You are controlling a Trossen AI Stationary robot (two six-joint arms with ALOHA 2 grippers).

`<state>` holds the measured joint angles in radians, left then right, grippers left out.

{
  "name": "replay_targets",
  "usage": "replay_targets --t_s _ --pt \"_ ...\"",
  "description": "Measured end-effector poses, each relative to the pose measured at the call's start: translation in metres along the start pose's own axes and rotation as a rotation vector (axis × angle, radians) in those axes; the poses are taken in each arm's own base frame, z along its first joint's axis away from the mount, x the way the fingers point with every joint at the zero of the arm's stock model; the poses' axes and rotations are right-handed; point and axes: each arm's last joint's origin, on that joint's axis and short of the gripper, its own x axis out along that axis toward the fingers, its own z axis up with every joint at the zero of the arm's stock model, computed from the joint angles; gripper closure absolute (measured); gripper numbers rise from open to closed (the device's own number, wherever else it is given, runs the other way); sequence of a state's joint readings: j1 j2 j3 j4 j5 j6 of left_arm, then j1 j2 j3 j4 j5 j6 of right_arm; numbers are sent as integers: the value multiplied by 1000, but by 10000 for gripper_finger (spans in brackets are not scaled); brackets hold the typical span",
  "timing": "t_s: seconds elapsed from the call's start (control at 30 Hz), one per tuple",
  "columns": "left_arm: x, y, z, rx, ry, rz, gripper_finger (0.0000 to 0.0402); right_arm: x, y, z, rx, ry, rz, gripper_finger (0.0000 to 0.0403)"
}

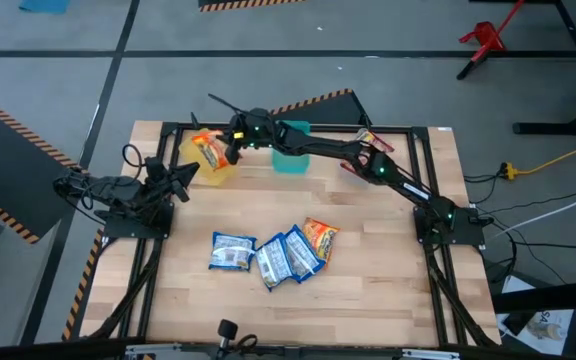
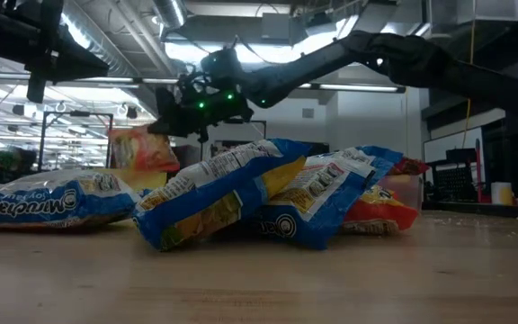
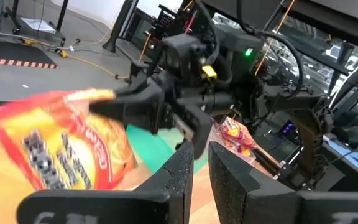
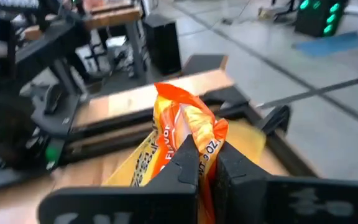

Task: Sort Maruchan noodles
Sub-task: Put the left orange noodle pack into the yellow bin

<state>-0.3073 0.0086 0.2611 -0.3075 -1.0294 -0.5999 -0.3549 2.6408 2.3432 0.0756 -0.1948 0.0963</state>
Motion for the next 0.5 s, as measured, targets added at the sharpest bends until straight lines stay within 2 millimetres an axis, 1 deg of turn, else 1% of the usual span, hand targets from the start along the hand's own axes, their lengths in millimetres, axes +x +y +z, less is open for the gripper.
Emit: replay_targets --t_s 0.1,0.27,0.5 --pt "0 0 0 0 0 0 357 2 2 -10 13 69 28 403" --pt "0 0 0 -2 1 -2 357 2 9 -17 7 144 62 403" --pt "0 -1 -1 7 26 -31 357 2 11 -11 29 114 92 403"
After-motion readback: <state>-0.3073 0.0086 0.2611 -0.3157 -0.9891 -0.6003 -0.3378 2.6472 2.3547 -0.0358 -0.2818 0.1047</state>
